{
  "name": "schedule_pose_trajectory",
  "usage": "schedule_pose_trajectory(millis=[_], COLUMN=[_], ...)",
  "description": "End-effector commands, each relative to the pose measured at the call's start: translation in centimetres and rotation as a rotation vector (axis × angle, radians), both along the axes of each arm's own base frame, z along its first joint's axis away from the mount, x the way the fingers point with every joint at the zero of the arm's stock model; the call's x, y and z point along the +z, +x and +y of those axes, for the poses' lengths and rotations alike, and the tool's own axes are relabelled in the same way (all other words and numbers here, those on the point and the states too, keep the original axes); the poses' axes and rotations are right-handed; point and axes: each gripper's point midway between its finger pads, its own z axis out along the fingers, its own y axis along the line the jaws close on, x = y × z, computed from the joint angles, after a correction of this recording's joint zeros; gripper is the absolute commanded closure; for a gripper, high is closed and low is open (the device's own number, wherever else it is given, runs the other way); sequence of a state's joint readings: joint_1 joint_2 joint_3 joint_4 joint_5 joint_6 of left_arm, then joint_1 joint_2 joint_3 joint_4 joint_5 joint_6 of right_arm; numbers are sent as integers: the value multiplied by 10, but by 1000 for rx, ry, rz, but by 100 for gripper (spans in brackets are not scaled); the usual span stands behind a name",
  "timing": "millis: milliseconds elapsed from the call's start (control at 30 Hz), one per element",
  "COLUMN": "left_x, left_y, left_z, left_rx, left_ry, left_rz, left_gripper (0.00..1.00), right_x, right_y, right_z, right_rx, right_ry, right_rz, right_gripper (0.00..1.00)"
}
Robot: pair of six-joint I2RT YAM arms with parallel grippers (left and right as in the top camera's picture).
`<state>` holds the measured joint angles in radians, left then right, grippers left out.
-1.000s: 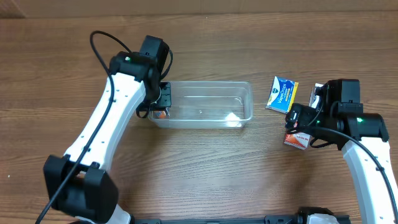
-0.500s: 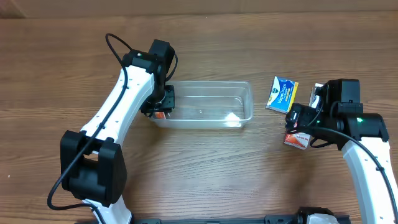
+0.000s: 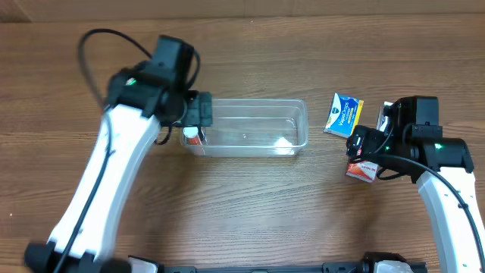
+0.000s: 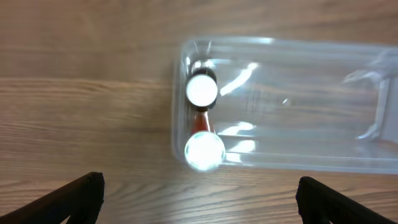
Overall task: Pack container
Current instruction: 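Place the orange tube beside the dark bottle in the container, then grasp the blue-yellow VapoDrops box with the right gripper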
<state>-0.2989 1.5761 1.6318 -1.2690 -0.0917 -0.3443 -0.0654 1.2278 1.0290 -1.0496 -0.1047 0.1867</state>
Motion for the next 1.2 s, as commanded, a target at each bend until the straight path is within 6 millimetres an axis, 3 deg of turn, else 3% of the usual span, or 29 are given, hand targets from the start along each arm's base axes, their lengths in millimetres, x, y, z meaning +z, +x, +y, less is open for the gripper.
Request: schedule_pose_trajectory(millis=[0,67,200,267,333,400,467,533,667,900,1167], left_x=[45,53,57,56,55,54,54,54,54,49,48], left_y=[-6,-9,-10,-10,-10,-11,-11,-11,-11,-15,-15], left_z=[30,40,52,52,51,52,52,52,52,53,52], left_rx=[72,104,140,140,139,140,140,140,140,139,137], left_ry=[-7,-18,-28,-28,-28,-27,-26,-26,-26,-18,-17], left_rz=[-139,-162,-170,-168,-164,-159,-157,-155,-155,-128,-125], left_gripper=[0,0,0,0,0,0,0,0,0,0,0], right_x=[14,25,63,66,54,26,-8,-30,-78,-88,-94], right_y=[14,23,65,89,113,130,138,141,145,148,145], right_z=[1,0,-3,-7,-10,-11,-15,-13,5,8,-4], right_rx=[-19,-19,-19,-25,-32,-39,-104,-99,-27,-43,-63], right_ry=[17,16,10,1,-3,3,6,9,-38,-119,-185], right_rz=[-62,-92,-120,-81,-13,76,157,201,295,297,314], right_gripper=[0,0,0,0,0,0,0,0,0,0,0])
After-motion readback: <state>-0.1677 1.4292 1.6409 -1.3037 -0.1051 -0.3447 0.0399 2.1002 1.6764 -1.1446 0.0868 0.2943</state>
